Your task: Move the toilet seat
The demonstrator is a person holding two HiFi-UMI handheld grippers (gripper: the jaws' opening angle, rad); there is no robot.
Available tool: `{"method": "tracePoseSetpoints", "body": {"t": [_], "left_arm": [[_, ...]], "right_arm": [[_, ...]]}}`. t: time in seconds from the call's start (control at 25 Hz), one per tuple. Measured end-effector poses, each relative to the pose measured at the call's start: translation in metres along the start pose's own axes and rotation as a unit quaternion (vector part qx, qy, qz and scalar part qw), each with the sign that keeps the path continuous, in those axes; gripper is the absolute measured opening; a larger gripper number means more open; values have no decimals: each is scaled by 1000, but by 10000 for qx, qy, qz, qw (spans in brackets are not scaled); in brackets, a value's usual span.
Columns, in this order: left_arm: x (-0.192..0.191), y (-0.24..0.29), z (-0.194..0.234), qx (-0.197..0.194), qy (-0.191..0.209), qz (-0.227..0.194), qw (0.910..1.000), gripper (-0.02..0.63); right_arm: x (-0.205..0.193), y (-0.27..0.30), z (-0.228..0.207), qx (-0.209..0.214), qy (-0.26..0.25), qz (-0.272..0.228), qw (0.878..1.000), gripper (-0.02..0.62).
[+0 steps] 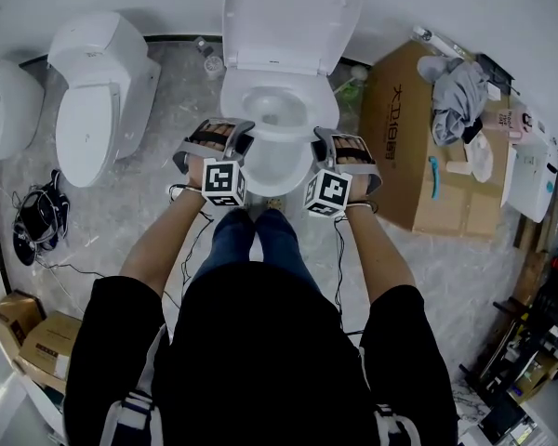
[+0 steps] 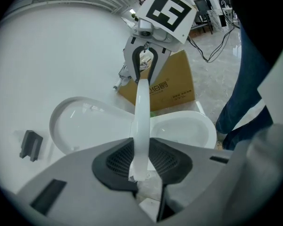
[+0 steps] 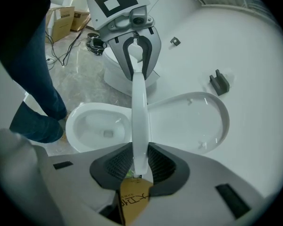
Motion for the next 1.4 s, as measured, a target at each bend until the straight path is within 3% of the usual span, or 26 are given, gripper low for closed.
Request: {"method": "tracePoseSetpoints", "body": {"t": [1.4], "left_arm": [[-6,38,160,564,-862,-61,9947,84]], "right_arm": [[-5,43,-165,-238,740,-49,9970,98]]}}
Point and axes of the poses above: the fingertips, and each gripper's own axes: y forward along the fingers, z to its left, x out of its top, the point moved 9 cm from there along -y, backward along the fingers, and after that the axes turned 3 degrees about -z, right-handed, at the moved point
